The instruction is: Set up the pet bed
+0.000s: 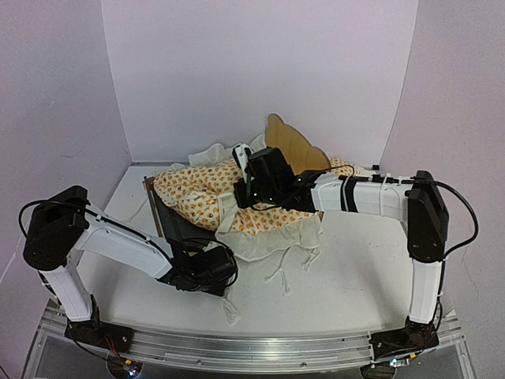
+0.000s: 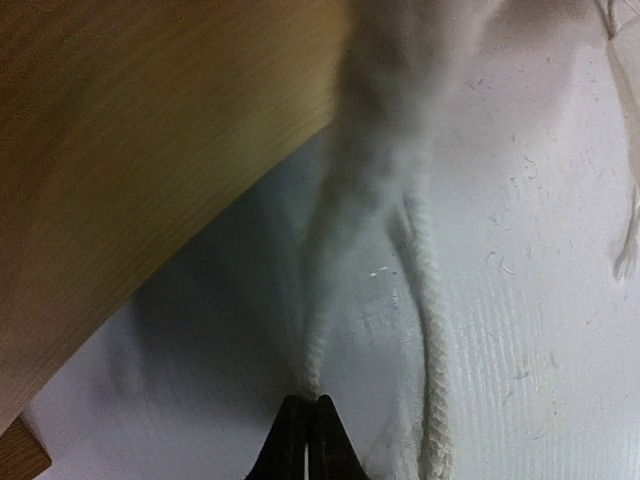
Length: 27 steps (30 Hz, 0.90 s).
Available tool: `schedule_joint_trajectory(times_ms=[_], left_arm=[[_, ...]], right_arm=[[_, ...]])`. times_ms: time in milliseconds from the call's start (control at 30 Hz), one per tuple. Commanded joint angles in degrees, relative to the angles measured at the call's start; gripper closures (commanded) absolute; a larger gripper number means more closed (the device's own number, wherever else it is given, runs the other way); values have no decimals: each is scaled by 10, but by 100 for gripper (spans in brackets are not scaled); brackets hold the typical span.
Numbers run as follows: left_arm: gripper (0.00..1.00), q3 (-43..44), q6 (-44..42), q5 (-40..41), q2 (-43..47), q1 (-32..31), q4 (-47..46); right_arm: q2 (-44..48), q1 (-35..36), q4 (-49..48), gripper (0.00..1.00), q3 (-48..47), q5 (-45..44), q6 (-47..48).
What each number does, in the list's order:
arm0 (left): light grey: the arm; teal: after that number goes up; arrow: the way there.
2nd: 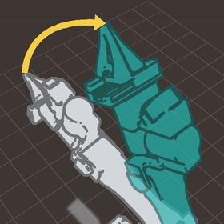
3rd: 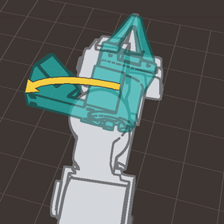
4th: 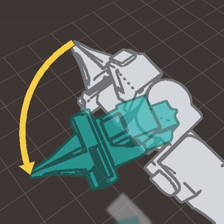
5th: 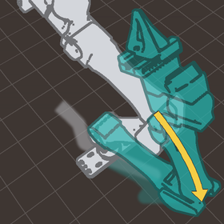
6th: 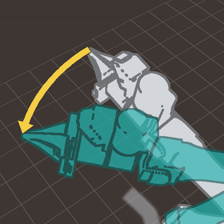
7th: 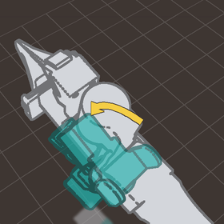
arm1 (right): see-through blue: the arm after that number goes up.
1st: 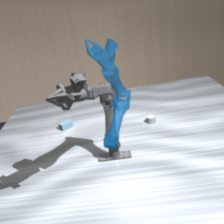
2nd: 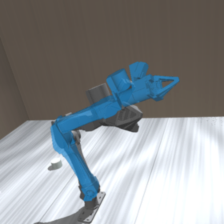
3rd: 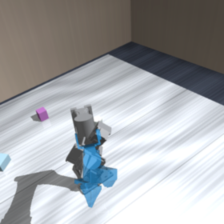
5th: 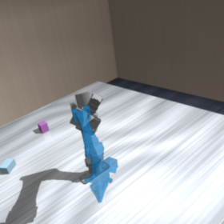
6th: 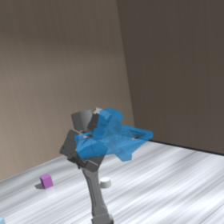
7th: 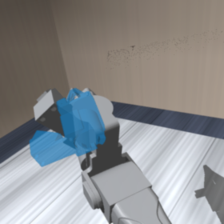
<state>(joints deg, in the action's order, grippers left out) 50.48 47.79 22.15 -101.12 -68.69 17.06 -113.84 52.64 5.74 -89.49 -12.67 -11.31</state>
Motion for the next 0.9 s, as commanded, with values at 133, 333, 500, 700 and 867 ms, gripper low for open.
schedule_joint_trajectory(times_ms=[133, 333, 500, 700, 867], left_arm=[[100, -20, -55, -18, 128, -2, 109], [100, 37, -165, 0, 301, -1, 105], [100, 93, -271, 50, 352, 5, 108], [100, 138, -401, 167, 351, 39, 73], [100, 123, -459, 146, 344, 129, 21]], right_arm=[[49, -4, -15, 100, 11, -3, 8], [59, -5, -19, 100, 24, -8, 9], [65, -4, -20, 100, 28, -11, 6], [62, -4, -21, 100, 24, -12, 2], [63, -4, -20, 100, 22, -10, 0]])
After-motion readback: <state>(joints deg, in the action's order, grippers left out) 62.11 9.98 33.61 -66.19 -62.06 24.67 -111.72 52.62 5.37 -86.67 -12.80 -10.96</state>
